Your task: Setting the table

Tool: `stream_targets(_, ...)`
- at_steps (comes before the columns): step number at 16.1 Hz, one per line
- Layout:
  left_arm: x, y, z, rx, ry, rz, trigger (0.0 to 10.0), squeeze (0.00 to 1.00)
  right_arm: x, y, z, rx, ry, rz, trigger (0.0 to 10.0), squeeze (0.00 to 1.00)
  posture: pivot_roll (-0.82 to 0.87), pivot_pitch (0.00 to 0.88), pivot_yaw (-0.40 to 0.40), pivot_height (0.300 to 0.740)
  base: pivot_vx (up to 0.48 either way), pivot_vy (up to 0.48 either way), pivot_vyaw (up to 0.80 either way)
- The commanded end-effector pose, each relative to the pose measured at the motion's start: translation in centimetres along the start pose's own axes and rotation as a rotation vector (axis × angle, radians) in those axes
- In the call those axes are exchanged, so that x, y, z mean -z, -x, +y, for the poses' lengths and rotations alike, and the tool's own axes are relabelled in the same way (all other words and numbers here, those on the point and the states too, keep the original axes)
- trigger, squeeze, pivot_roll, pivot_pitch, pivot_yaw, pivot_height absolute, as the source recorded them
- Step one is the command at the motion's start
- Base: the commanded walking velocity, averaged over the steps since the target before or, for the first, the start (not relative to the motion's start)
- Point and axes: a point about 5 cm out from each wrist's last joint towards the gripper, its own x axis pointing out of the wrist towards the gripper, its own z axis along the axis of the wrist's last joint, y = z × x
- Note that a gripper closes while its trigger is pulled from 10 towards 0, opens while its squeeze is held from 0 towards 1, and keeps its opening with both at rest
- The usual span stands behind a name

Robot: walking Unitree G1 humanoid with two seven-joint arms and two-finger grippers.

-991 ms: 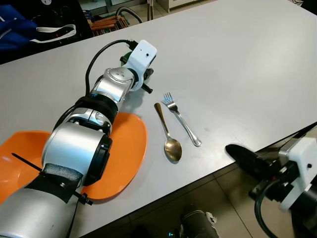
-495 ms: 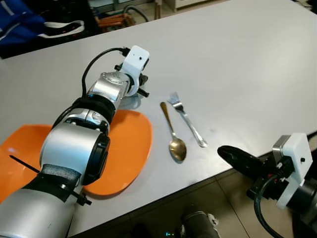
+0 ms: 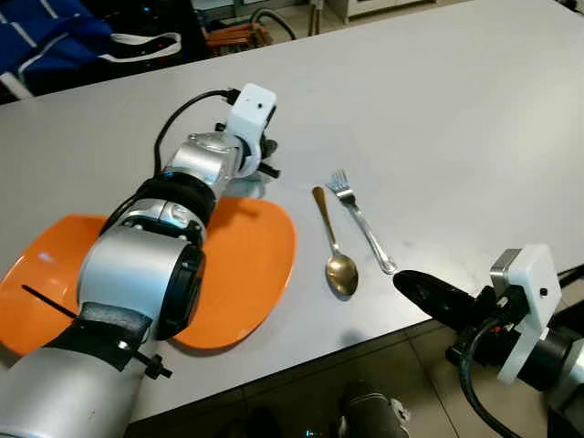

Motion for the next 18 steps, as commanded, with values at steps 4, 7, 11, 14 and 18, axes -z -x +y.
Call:
stream_targets(4,-0.6,-0.1,-0.8,0.062,0.015,0.009,0.0,0.87,0.5,-0.3,0.1,-0.001,-0.003,0.013,10.0,0.0,-0.48,0.149,0.108,0.74,0.0,0.0,0.0)
stream_targets(7,-0.7,0.0,-0.6,0.038,-0.043,-0.001,0.0,1.0,0.7,-0.5,0.3,-0.001,-0.004,0.012,10.0,0.0,-0.48,0.144,0.113,0.74,0.0,0.0,0.0)
stream_targets(11,-0.8,-0.1,-0.8,0.046,-0.078,0.009,10.0,1.0,0.9,-0.5,0.6,-0.001,-0.005,0.014,10.0,0.0,-0.47,0.135,0.121,0.74,0.0,0.0,0.0)
stream_targets(14,-1.5,0.0,-1.1,0.064,-0.098,-0.001,10.0,1.0,1.1,-0.7,0.7,-0.004,-0.004,0.016,10.0,0.0,-0.47,0.128,0.123,0.74,0.0,0.0,0.0)
stream_targets(18,-3.6,0.2,-1.6,0.085,-0.164,-0.091,10.0,1.0,1.3,-0.9,0.9,-0.003,-0.007,0.015,10.0,0.0,-0.47,0.116,0.125,0.74,0.0,0.0,0.0)
